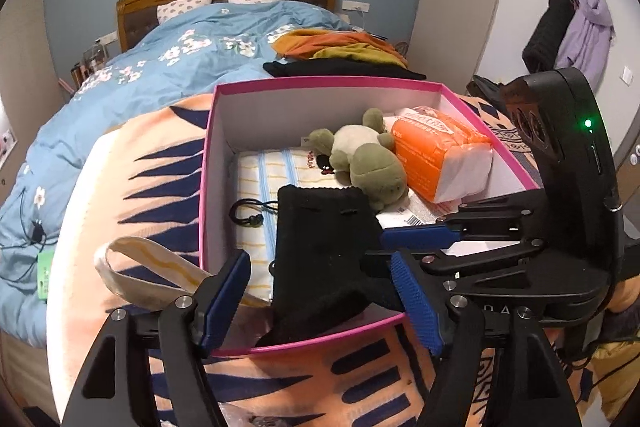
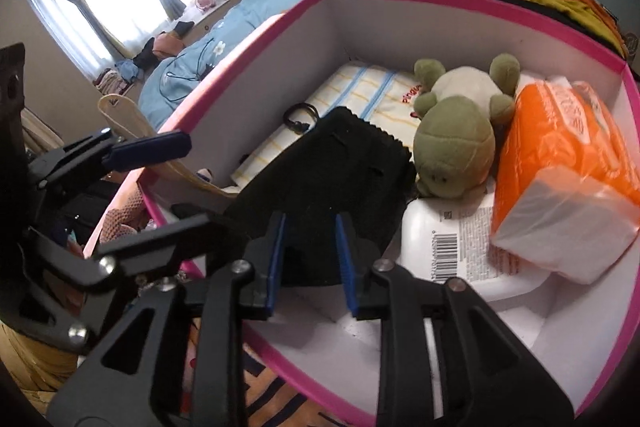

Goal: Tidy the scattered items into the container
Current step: 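Withdraw the right tool from the box back toward the items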

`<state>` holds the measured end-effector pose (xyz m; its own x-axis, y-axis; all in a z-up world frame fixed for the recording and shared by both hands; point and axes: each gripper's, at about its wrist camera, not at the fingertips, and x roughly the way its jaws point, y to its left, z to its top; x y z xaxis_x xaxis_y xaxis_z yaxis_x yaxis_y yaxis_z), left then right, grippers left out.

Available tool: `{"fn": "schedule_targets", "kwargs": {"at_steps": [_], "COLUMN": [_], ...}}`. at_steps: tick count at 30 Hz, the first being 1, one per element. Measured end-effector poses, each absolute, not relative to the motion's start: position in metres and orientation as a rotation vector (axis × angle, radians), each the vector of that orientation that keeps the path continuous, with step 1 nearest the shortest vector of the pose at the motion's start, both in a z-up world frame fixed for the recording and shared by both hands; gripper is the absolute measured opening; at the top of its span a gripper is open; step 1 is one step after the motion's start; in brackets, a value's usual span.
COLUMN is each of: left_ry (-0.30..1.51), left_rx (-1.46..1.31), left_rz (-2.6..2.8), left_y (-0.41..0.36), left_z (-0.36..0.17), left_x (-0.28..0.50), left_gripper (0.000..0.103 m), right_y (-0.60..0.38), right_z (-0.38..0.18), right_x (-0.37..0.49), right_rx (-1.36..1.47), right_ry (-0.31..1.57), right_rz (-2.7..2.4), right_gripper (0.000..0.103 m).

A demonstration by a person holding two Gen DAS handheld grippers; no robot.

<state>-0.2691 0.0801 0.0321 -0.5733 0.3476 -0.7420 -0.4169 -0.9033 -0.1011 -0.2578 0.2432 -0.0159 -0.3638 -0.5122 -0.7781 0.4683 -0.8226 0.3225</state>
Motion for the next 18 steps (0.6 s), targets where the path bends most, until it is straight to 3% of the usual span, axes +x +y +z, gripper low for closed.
{"fn": "schedule_targets", "kwargs": {"at_steps": [12,14,18], "left_ry": [0.032,0.009,-0.035], "left_rx": [-1.114,-1.102,-1.068], "left_rz": [2.46,2.468,2.481], "left_y": [0.079,0.077,0.075], "left_z": [0.028,0.029,0.035], "left_x": [-0.258,-0.254,-0.244], "left_gripper": [0.076,0.079,0.085], "right_y": [0.266,0.27,0.272], "right_z": [-0.009,-0.006,-0.002], "right_x": [-0.24,-0.236,-0.226], "right_rx": [1.179,1.156,1.107], "right_ry": [-0.153,-0.17,-0.172], "right_rz": [-2.252,-2.261,-2.282], "right_gripper": [0.045,0.053,0.056]}}
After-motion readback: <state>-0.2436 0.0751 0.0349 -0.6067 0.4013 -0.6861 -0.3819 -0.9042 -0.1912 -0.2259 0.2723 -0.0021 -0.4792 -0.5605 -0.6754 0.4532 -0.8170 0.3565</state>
